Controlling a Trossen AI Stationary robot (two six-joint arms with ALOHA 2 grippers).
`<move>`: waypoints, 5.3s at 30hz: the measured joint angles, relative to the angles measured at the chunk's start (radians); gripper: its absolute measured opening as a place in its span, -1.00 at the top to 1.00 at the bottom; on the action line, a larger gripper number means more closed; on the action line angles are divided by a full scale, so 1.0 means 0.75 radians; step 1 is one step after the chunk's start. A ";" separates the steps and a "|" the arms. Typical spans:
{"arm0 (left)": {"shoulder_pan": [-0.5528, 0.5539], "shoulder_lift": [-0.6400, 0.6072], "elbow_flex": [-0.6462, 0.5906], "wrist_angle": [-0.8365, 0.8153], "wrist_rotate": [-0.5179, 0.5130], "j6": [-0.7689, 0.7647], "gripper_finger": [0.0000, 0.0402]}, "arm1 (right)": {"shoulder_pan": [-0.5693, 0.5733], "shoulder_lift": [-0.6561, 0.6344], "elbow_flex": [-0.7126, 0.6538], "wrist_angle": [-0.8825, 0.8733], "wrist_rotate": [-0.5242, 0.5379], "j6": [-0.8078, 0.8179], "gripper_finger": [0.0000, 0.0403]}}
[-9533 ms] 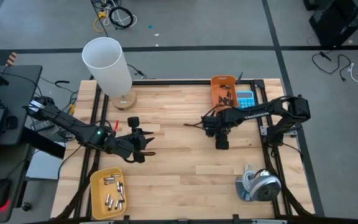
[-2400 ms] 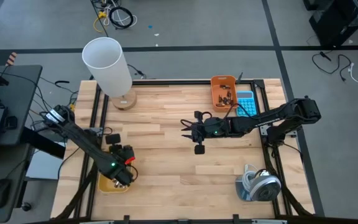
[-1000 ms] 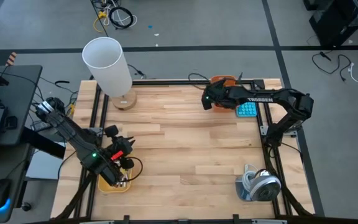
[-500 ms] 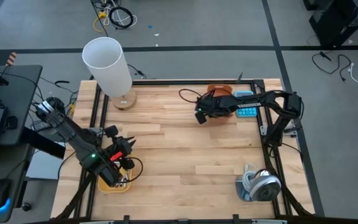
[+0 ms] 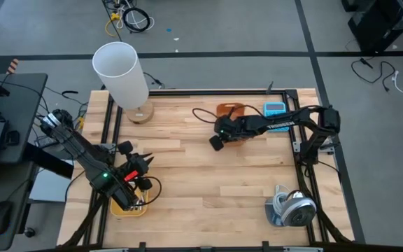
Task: Sort batteries
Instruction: Move the orange bin to the right side of the yellow bin
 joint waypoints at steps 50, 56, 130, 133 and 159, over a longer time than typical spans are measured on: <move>0.000 0.002 -0.001 0.095 -0.150 0.001 0.67 | 0.146 0.006 0.026 -0.532 0.029 -0.112 1.00; 0.000 0.002 -0.001 0.095 -0.149 0.001 0.67 | 0.202 0.006 -0.045 -0.183 -0.028 -0.216 1.00; 0.256 0.343 -0.095 1.182 0.583 0.315 0.98 | 0.729 0.254 0.120 0.133 0.387 0.075 1.00; 0.267 0.343 -0.095 1.139 0.616 0.276 0.98 | 0.738 0.254 0.120 0.146 0.389 0.095 1.00; 0.267 0.342 -0.095 1.122 0.816 0.244 0.98 | 0.741 0.254 0.120 0.205 0.392 0.111 1.00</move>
